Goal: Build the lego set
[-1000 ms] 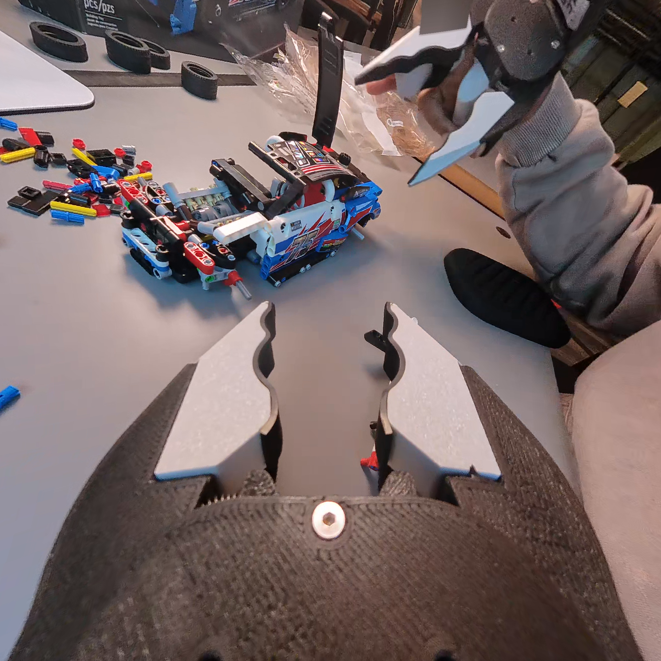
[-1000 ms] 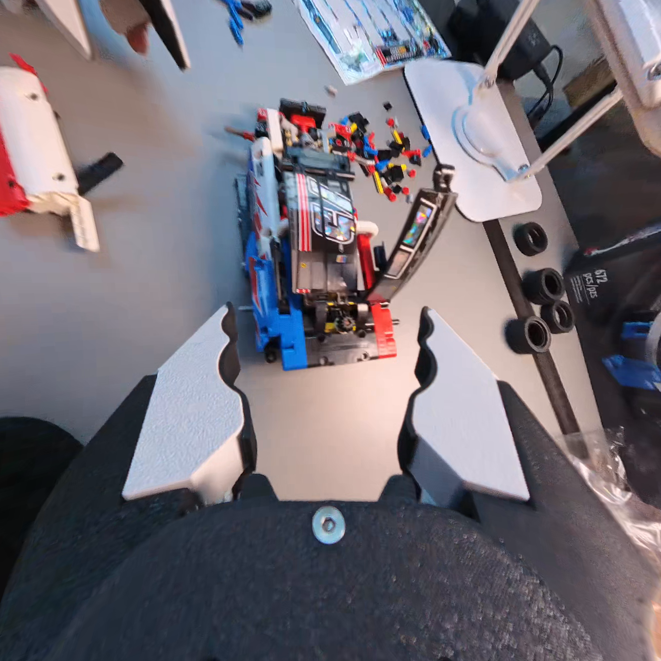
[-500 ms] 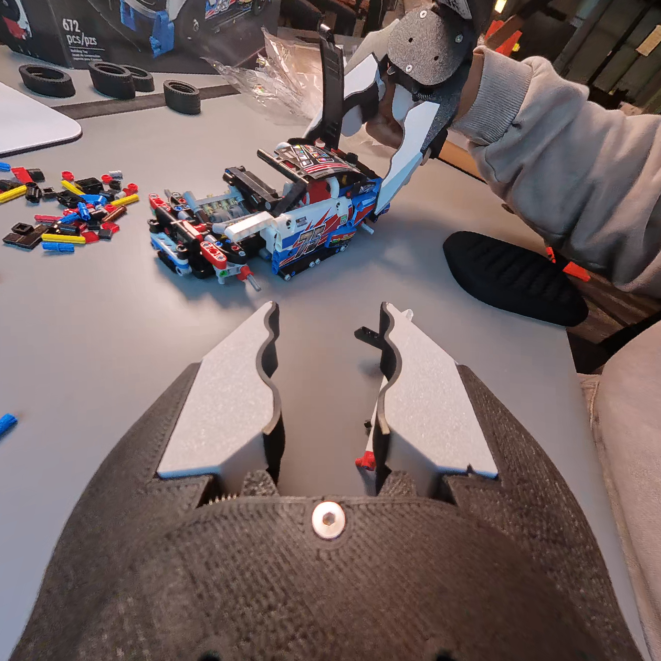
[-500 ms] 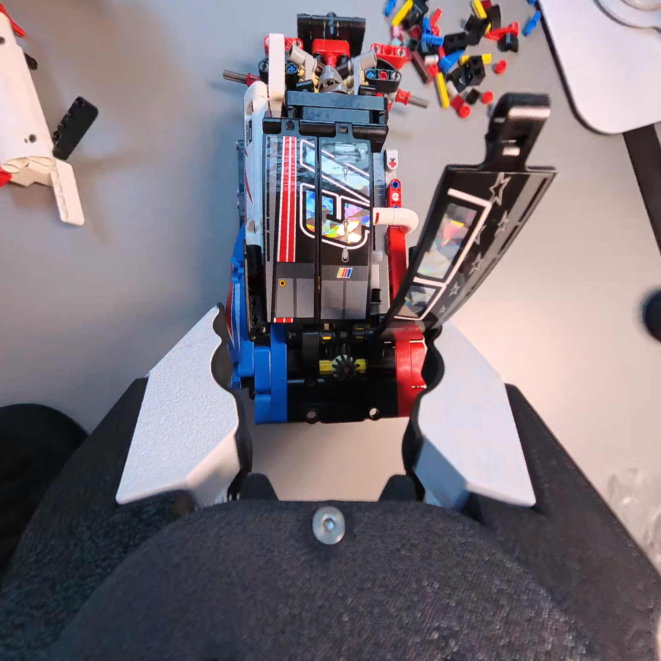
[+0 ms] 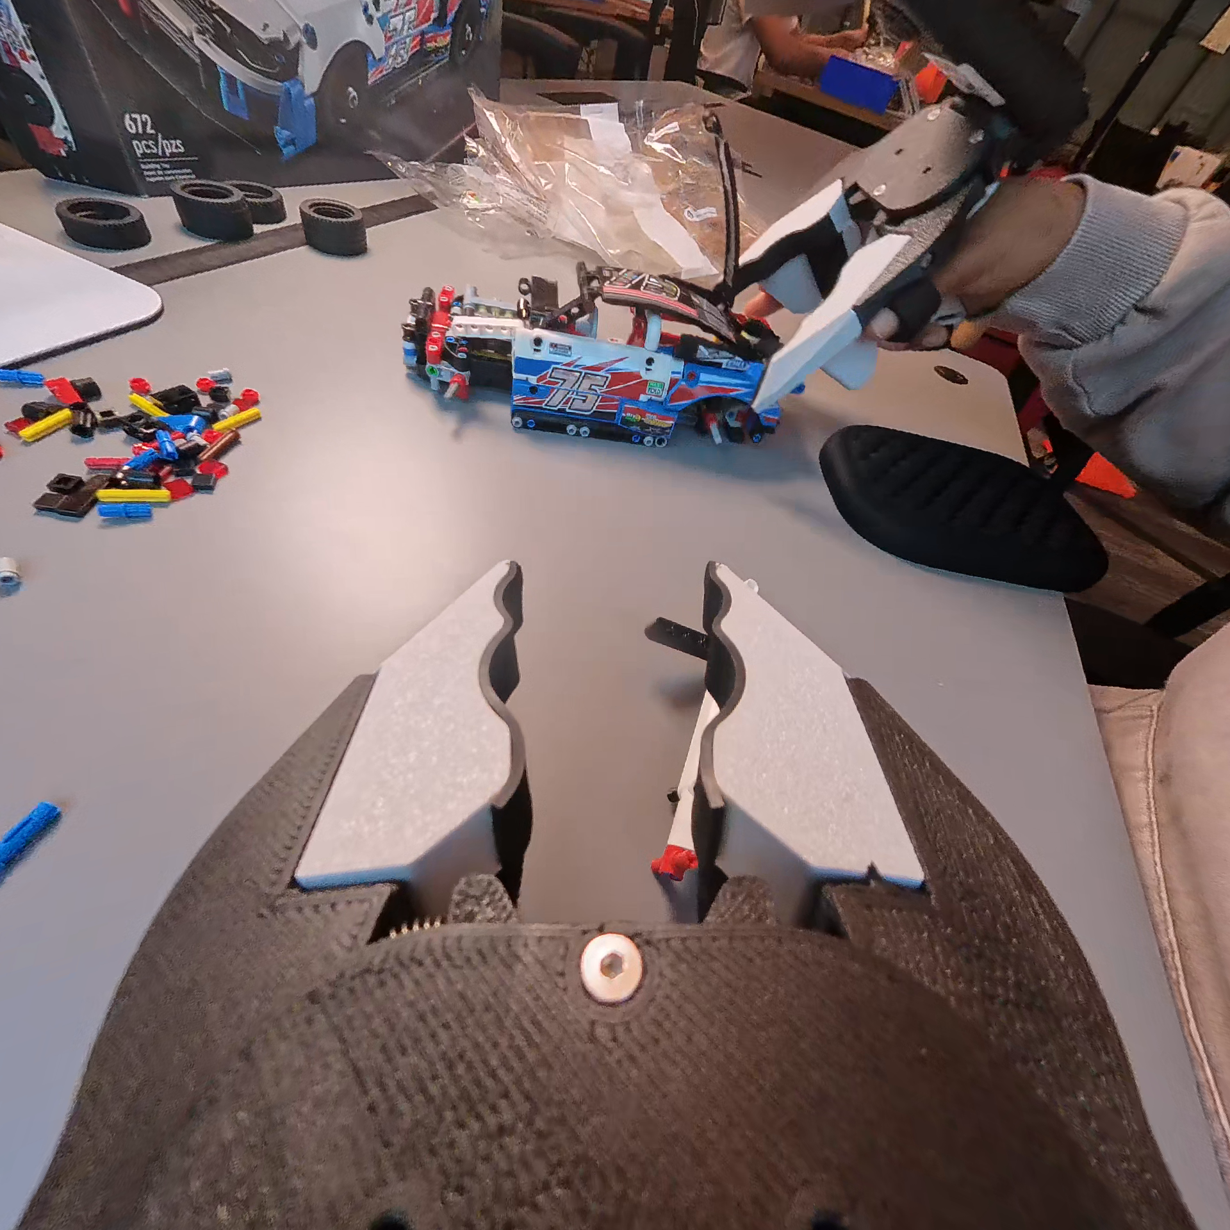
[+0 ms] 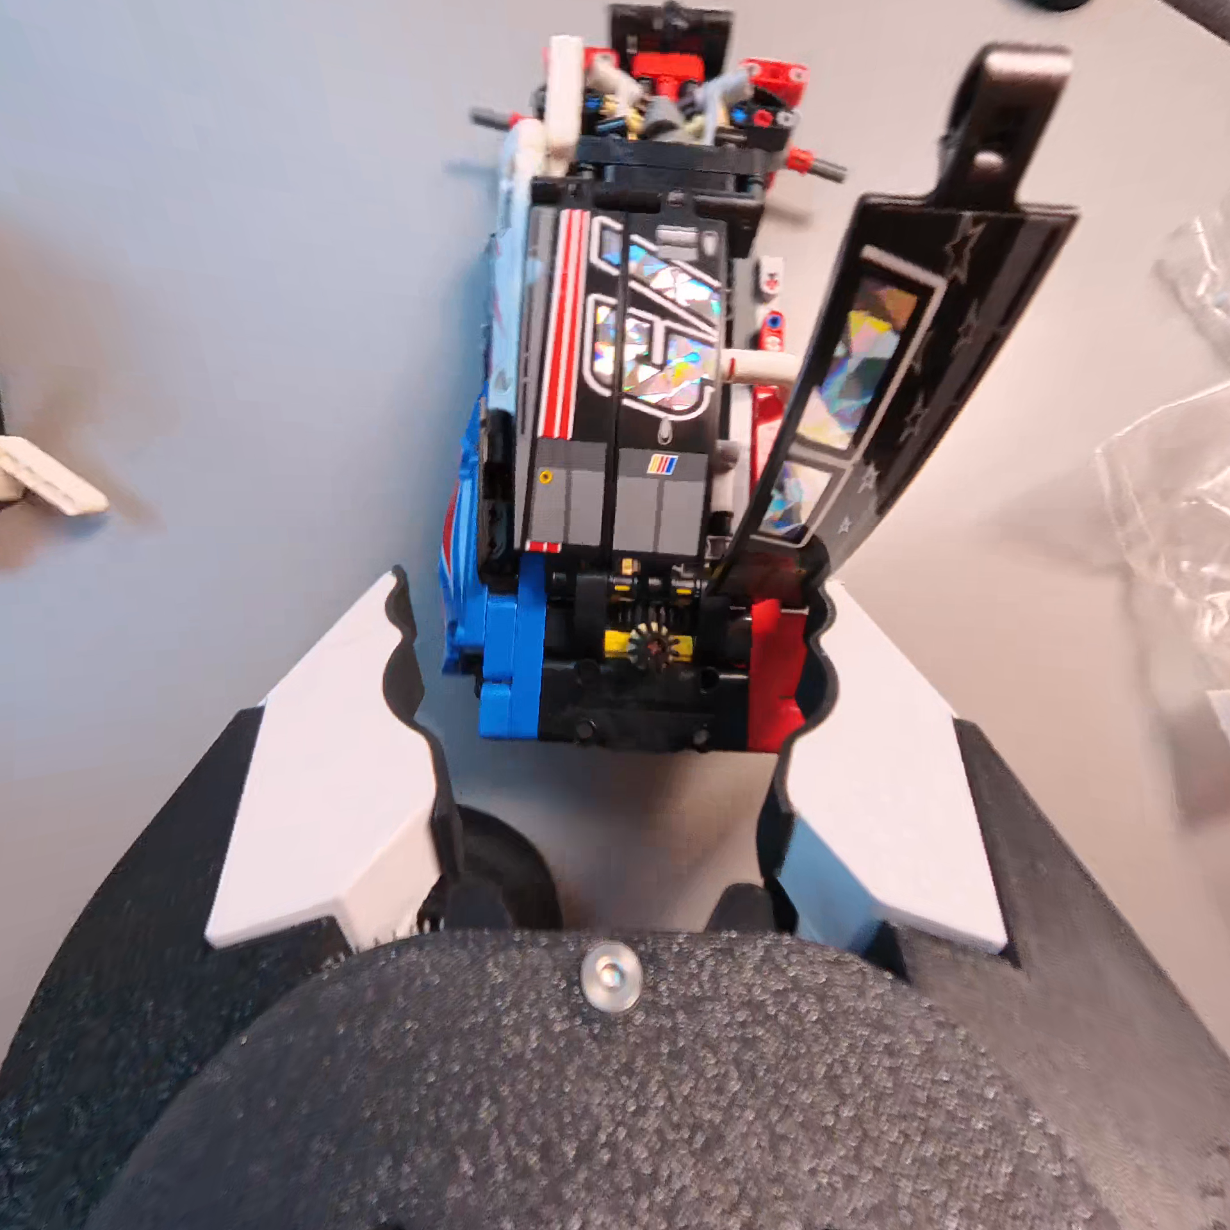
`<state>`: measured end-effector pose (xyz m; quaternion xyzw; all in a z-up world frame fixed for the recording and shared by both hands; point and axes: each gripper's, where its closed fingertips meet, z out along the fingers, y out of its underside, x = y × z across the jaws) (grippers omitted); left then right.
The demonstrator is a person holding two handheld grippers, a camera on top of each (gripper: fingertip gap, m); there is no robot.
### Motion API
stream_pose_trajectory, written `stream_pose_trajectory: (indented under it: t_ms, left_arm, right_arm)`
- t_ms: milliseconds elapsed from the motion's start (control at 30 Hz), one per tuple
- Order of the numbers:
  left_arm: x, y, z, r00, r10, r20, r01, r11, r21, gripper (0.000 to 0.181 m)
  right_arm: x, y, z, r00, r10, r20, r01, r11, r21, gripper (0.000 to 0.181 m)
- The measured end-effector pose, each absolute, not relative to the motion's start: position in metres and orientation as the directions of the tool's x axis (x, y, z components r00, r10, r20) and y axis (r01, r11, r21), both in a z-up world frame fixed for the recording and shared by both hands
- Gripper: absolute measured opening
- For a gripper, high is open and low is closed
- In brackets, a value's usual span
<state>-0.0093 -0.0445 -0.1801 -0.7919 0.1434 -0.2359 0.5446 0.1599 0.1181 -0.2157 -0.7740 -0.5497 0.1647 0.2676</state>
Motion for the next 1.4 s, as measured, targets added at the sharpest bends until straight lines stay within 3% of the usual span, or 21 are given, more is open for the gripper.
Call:
stream_pose_trajectory:
  t_ms: [167,367,600,733,800,900,1033,1133,1233,1400]
  left_arm:
    - [-0.019,-0.043,-0.172,0.856,-0.467,0.221,0.056,-0.342,-0.938,0.052]
    - [-0.023,-0.041,-0.173,0.860,-0.457,0.228,0.063,-0.347,-0.936,0.051]
    - [-0.028,-0.040,-0.172,0.871,-0.440,0.220,0.065,-0.340,-0.938,0.050]
    - [-0.030,-0.040,-0.174,0.872,-0.435,0.226,0.070,-0.345,-0.936,0.050]
    - [-0.031,-0.040,-0.173,0.874,-0.433,0.221,0.068,-0.341,-0.938,0.050]
    - [-0.032,-0.041,-0.172,0.877,-0.431,0.214,0.065,-0.335,-0.940,0.050]
    - [-0.032,-0.039,-0.176,0.872,-0.435,0.223,0.067,-0.347,-0.935,0.050]
    - [-0.032,-0.038,-0.178,0.873,-0.435,0.220,0.058,-0.356,-0.933,0.050]
    - [-0.034,-0.040,-0.177,0.878,-0.428,0.213,0.056,-0.351,-0.935,0.051]
    - [-0.042,-0.039,-0.176,0.885,-0.408,0.224,0.077,-0.346,-0.935,0.050]
  right_arm:
    - [0.177,0.080,-0.204,0.219,0.976,0.007,0.766,-0.168,-0.620,0.111]
    - [0.193,0.082,-0.216,0.247,0.968,0.035,0.784,-0.179,-0.594,0.060]
    - [0.157,0.049,-0.225,0.179,0.938,0.298,0.842,0.011,-0.540,0.052]
    - [0.112,-0.006,-0.212,-0.085,0.964,0.251,0.706,0.236,-0.667,0.056]
    - [0.106,-0.017,-0.195,-0.181,0.942,0.281,0.616,0.332,-0.715,0.044]
    - [0.116,0.017,-0.169,-0.149,0.920,0.362,0.593,0.376,-0.712,0.049]
    - [0.141,0.090,-0.175,-0.174,0.868,0.465,0.723,0.434,-0.538,0.085]
    - [0.142,0.118,-0.201,-0.201,0.917,0.346,0.782,0.363,-0.507,0.099]
    - [0.130,0.113,-0.223,-0.231,0.961,0.152,0.796,0.277,-0.538,0.091]
    - [0.111,0.108,-0.238,-0.338,0.935,0.108,0.786,0.343,-0.514,0.074]
